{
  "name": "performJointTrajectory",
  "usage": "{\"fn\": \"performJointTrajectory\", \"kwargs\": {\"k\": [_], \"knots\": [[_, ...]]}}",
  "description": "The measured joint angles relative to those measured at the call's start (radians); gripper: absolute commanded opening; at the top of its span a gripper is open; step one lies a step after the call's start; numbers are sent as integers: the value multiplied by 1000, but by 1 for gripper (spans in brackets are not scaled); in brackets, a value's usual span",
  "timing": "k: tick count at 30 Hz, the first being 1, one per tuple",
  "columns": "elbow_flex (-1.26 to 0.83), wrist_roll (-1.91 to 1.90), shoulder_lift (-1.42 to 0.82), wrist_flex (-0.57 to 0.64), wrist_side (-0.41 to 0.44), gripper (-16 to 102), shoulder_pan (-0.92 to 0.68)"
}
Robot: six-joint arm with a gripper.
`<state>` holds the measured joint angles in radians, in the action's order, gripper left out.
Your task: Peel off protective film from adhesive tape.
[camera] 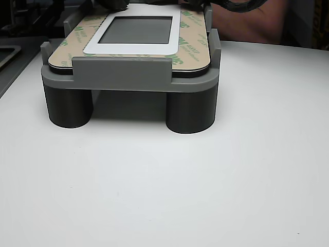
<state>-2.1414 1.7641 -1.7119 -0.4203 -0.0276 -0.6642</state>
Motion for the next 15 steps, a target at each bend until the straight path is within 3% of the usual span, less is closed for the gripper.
{"fn": "performJointTrajectory", "kwargs": {"k": [15], "knots": [[38,-15,31,-12,17,-10,-25]]}}
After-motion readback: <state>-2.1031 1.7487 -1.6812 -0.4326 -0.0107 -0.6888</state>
